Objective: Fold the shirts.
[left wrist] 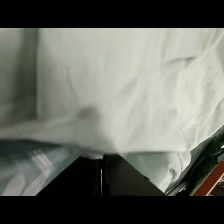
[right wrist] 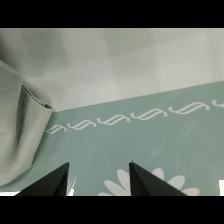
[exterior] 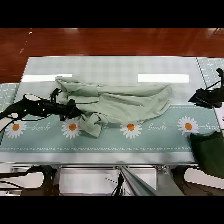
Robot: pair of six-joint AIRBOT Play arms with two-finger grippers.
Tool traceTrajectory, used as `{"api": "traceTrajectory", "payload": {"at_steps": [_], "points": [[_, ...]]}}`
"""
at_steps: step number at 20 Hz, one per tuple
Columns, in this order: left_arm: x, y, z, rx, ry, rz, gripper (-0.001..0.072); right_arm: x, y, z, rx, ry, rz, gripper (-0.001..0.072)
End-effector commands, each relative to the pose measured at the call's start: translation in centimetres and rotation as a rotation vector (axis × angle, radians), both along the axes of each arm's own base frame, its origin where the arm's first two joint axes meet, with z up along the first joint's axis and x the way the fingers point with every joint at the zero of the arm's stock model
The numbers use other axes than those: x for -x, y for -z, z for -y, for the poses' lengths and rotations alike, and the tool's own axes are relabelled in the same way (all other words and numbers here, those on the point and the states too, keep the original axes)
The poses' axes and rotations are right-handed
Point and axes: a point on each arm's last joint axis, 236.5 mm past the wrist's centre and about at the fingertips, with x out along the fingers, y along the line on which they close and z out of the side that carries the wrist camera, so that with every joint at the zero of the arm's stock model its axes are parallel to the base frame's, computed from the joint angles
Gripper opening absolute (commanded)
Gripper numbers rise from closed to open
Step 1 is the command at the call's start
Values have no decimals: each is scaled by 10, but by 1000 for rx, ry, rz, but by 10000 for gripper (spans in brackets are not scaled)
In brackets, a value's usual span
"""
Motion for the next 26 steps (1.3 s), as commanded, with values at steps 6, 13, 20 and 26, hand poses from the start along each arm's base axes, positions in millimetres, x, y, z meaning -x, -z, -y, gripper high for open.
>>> {"api": "traceTrajectory", "payload": {"at_steps": [6,13,20,26], "points": [[1,-4,15,67,52,22,30,-8,32,-43,-285,110,25,561],[-1,-18,14,72,67,67,30,-35,78,-99,-351,121,21,530],[-49,-80,-23,43,-16,271,29,-41,39,-107,-354,41,91,20],[-76,-304,-33,-44,54,859,29,-43,-167,-89,-208,-76,545,18]]}}
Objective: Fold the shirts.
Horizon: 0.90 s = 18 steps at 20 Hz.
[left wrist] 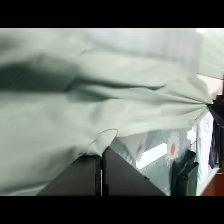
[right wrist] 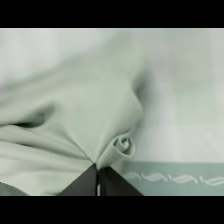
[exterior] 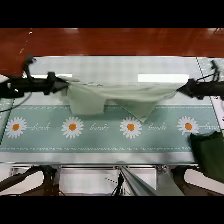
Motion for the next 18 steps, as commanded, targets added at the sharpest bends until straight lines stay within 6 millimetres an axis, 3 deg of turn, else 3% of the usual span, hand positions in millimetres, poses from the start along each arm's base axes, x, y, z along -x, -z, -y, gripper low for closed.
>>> {"api": "traceTrajectory", "payload": {"at_steps": [1,3,6,8,9,11,14,16,18], "points": [[12,-156,1,-72,16,393,29,10,-138,-10,73,-8,324,18],[41,-251,5,-124,1,644,29,22,-237,-20,114,39,589,18],[111,-381,12,-192,-52,1007,29,66,-379,-23,225,160,950,17],[160,-439,13,-280,-98,1196,28,105,-449,-31,267,218,1116,17],[180,-457,9,-322,-142,1237,28,124,-473,-35,299,236,1163,17],[214,-479,-9,-435,-264,1267,28,153,-496,-37,370,271,1180,17],[260,-479,-33,-601,-385,1244,29,188,-497,-38,484,297,1113,18],[280,-464,-41,-655,-419,1185,29,206,-478,-38,548,293,1008,17],[282,-430,-53,-698,-420,1029,28,217,-435,-32,612,251,820,17]]}}
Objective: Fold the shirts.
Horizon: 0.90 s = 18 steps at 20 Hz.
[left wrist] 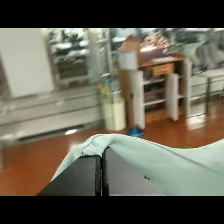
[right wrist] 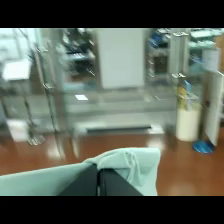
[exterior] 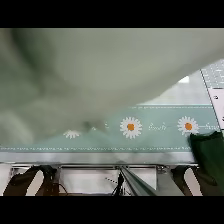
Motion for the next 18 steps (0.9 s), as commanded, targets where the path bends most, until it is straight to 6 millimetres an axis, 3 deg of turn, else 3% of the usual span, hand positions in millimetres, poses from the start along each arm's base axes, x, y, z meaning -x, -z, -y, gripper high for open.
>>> {"api": "traceTrajectory", "payload": {"at_steps": [1,4,7,10,12,18], "points": [[16,54,-32,-14,-166,-225,28,30,68,18,60,113,-319,17],[1,135,-43,-58,-170,-595,28,32,124,20,67,53,-589,17],[-26,167,-36,-31,-105,-729,28,5,162,7,47,-72,-752,17],[-61,208,-44,-51,-77,-886,28,-34,220,21,56,-67,-965,17],[-94,241,-48,-46,-46,-998,29,-67,261,25,56,-95,-1094,17],[-224,351,-45,59,127,-1261,29,-180,380,41,-10,-114,-1321,17]]}}
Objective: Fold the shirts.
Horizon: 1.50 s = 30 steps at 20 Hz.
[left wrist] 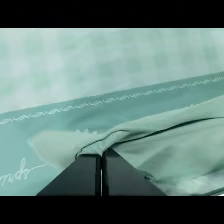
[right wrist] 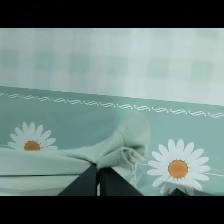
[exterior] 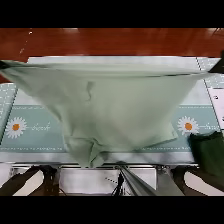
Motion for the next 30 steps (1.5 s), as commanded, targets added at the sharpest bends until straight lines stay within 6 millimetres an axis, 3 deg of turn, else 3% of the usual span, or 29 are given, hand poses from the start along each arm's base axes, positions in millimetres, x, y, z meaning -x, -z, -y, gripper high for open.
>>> {"api": "traceTrajectory", "payload": {"at_steps": [1,4,8,10,13,17,20,23,25,27,30], "points": [[-78,72,6,117,28,-122,29,-65,75,10,-10,22,-84,17],[-148,117,16,186,-13,-86,29,-134,106,16,-31,69,57,18],[-218,159,40,219,-74,14,29,-213,119,35,-24,158,294,18],[-244,181,54,220,-97,54,29,-233,135,41,-32,201,333,18],[-260,222,73,216,-101,34,29,-246,175,44,-36,220,303,18],[-258,267,83,212,-92,-52,29,-242,220,45,-31,214,214,18],[-246,271,84,212,-68,-99,29,-226,227,40,-37,193,137,18],[-190,278,90,190,58,-315,29,-175,240,33,-12,99,-73,18],[-154,291,72,108,106,-462,29,-146,248,33,-6,75,-200,18],[-141,301,55,25,116,-515,30,-134,250,32,-8,58,-248,18],[-139,309,60,14,127,-529,35,-131,250,31,-10,56,-259,31]]}}
